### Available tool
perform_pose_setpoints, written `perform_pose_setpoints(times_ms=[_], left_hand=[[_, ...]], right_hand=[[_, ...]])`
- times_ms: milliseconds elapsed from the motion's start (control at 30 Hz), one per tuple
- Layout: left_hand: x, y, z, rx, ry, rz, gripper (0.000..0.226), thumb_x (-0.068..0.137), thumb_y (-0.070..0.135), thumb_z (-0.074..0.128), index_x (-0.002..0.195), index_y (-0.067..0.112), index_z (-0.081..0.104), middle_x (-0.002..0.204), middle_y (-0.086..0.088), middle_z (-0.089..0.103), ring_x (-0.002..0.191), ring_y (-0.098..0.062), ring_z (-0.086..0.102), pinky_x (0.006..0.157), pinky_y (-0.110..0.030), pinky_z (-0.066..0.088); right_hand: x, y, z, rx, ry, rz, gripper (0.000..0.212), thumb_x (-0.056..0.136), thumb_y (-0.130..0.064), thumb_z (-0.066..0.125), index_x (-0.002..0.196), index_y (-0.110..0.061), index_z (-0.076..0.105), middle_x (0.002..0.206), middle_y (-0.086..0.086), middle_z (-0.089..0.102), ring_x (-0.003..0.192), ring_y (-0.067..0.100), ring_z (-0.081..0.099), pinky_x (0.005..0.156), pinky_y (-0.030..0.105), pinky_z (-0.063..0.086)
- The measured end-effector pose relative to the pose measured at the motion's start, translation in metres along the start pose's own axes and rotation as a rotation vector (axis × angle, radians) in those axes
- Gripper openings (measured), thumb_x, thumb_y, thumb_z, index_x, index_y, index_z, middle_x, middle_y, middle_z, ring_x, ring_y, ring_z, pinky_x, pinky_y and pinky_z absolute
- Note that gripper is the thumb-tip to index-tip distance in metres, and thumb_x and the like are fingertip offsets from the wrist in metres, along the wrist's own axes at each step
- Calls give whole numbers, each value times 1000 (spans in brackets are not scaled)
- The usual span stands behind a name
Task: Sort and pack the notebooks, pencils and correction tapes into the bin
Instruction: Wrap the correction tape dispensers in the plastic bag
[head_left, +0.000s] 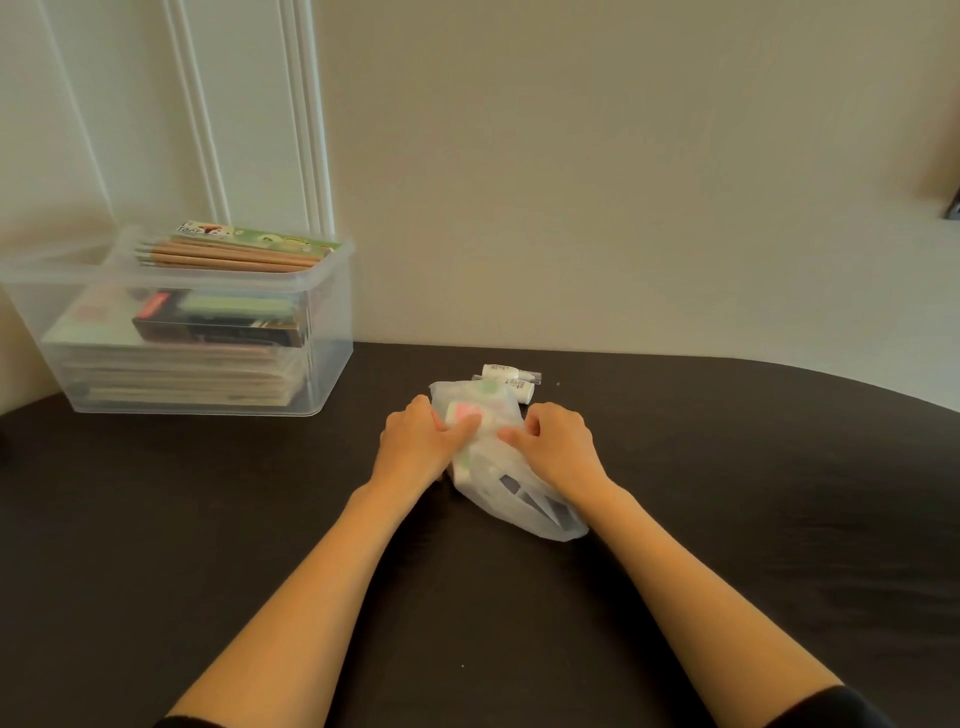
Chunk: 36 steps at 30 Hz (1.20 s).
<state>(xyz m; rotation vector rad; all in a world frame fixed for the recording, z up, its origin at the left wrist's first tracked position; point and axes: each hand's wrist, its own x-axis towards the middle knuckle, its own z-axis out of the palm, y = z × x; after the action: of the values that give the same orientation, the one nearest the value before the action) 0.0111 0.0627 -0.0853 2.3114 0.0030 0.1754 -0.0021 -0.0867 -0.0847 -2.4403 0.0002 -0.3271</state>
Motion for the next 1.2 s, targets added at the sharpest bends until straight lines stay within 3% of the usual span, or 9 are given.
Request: perform_pose_setpoints(times_ms=[267, 400, 467, 567, 667, 733, 867, 1100, 1200], left_hand=[[4, -1, -1, -8, -59, -40, 46, 83, 34, 64, 48, 14, 42, 42, -2, 47, 34, -11, 46, 50, -26, 42], [7, 3, -3, 46, -116, -98, 28, 87, 20, 52, 60, 10, 54, 38, -3, 47, 21, -8, 35, 37, -18, 33], [8, 5, -3, 73, -114, -101, 27, 86, 24, 51, 64, 10, 57, 39, -3, 49, 21, -9, 37, 31, -13, 29], [11, 1, -1, 92, -13, -48, 42, 81, 45, 59, 54, 16, 44, 50, 1, 48, 43, -12, 50, 41, -21, 34], [12, -1, 1, 176, 80, -27, 44, 77, 55, 62, 66, 16, 47, 66, 2, 50, 66, -18, 52, 50, -27, 33], [14, -1, 3, 163, 107, -12, 41, 77, 54, 63, 77, 14, 51, 73, 1, 52, 74, -20, 54, 53, -27, 35], [17, -1, 5, 60, 115, 9, 36, 80, 44, 65, 69, 15, 47, 68, 2, 50, 65, -14, 50, 51, -25, 34], [24, -7, 2, -89, 72, 13, 29, 84, 23, 64, 60, 13, 50, 65, 0, 53, 61, -11, 49, 56, -25, 36], [24, -9, 3, -82, 73, 65, 27, 85, 20, 62, 61, 13, 51, 63, 1, 52, 60, -10, 47, 53, -22, 36]], right_hand=[[-1, 5, 6, -38, 167, -238, 23, 90, -7, 50, 67, -7, 45, 73, -3, 41, 66, 14, 38, 59, 27, 32], [-1, 8, 7, 127, 200, -244, 19, 84, 1, 52, 68, -9, 47, 70, -5, 45, 63, 8, 40, 62, 27, 40], [1, 8, 9, 193, 181, -221, 13, 84, 2, 50, 79, -7, 56, 69, -7, 45, 62, 7, 41, 65, 27, 45], [2, 7, 10, 239, 80, -181, 35, 88, 0, 48, 120, -9, 59, 67, -14, 45, 61, 1, 49, 63, 8, 43], [2, 7, 9, 270, 55, -174, 27, 87, -1, 50, 86, -25, 62, 74, -3, 58, 76, 5, 59, 59, 6, 41], [4, 8, 8, 270, 64, -161, 23, 85, 0, 51, 77, -19, 62, 82, 1, 62, 74, 7, 56, 59, 7, 40], [6, 9, 10, 270, 78, -169, 34, 82, 3, 52, 56, -14, 39, 108, 5, 66, 87, 6, 56, 69, 10, 41], [14, 8, 3, 646, 42, -74, 30, 81, 3, 48, 57, -14, 54, 93, 2, 66, 87, 8, 58, 73, 17, 47], [31, 18, 2, 633, 241, 129, 25, 86, 1, 45, 92, -13, 65, 104, 6, 63, 93, 14, 56, 78, 24, 46]])
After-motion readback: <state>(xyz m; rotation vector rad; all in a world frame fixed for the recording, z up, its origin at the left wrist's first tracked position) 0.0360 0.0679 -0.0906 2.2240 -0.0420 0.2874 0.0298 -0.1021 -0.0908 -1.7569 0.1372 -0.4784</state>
